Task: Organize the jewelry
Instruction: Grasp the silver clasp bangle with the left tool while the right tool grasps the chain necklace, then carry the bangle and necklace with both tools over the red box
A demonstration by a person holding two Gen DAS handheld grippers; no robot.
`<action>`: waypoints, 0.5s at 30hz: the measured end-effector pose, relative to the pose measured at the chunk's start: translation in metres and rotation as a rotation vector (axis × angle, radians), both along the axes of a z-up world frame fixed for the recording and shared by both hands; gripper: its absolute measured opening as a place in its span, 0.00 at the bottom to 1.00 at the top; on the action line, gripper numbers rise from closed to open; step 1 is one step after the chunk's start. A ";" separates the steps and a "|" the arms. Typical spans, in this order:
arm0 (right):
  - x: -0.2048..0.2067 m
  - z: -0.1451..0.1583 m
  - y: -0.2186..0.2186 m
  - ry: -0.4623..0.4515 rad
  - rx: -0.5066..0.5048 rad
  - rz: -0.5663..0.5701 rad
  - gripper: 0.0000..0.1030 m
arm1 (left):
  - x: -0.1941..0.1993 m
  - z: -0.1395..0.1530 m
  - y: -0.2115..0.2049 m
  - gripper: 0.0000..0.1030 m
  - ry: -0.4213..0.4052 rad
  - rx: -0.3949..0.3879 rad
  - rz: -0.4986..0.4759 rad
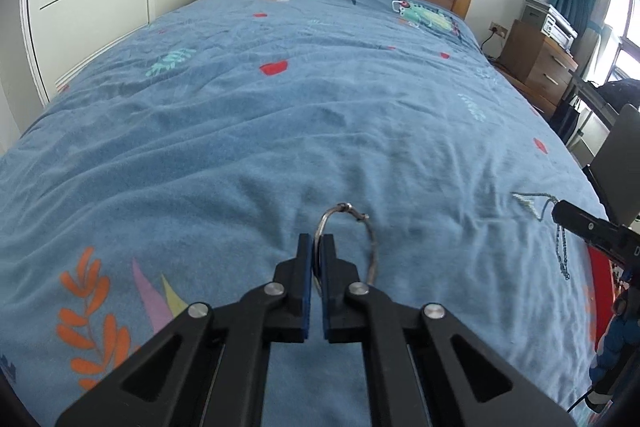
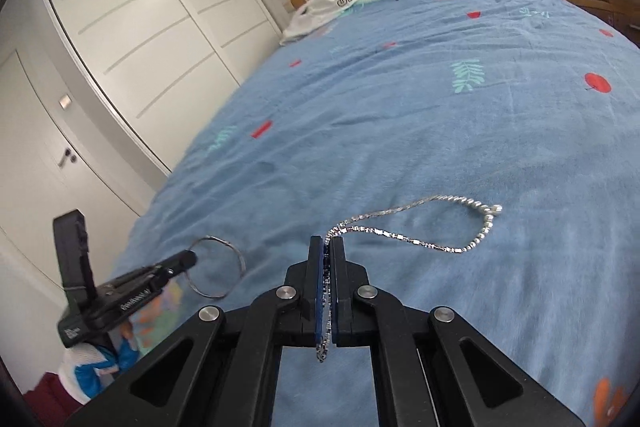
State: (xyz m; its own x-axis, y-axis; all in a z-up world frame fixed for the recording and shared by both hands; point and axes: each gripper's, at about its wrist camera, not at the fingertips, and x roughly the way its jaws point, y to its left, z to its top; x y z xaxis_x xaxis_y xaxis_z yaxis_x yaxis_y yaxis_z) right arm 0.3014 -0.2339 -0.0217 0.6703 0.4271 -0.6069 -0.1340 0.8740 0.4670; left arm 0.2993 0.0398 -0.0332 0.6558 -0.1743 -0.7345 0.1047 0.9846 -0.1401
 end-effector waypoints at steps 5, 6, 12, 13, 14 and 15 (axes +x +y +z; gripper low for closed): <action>-0.032 0.025 -0.003 -0.030 0.041 -0.013 0.03 | -0.024 0.026 -0.010 0.03 -0.026 0.017 -0.033; -0.038 0.031 -0.004 -0.037 0.043 -0.016 0.03 | -0.030 0.031 -0.012 0.03 -0.032 0.021 -0.039; -0.075 0.059 -0.012 -0.076 0.063 -0.044 0.03 | -0.069 0.062 -0.025 0.03 -0.065 0.025 -0.079; -0.082 0.064 -0.013 -0.083 0.060 -0.048 0.03 | -0.074 0.066 -0.027 0.03 -0.070 0.025 -0.085; -0.089 0.070 -0.014 -0.090 0.057 -0.053 0.03 | -0.082 0.073 -0.031 0.03 -0.078 0.022 -0.097; -0.094 0.074 -0.016 -0.097 0.056 -0.057 0.03 | -0.086 0.076 -0.034 0.03 -0.081 0.019 -0.104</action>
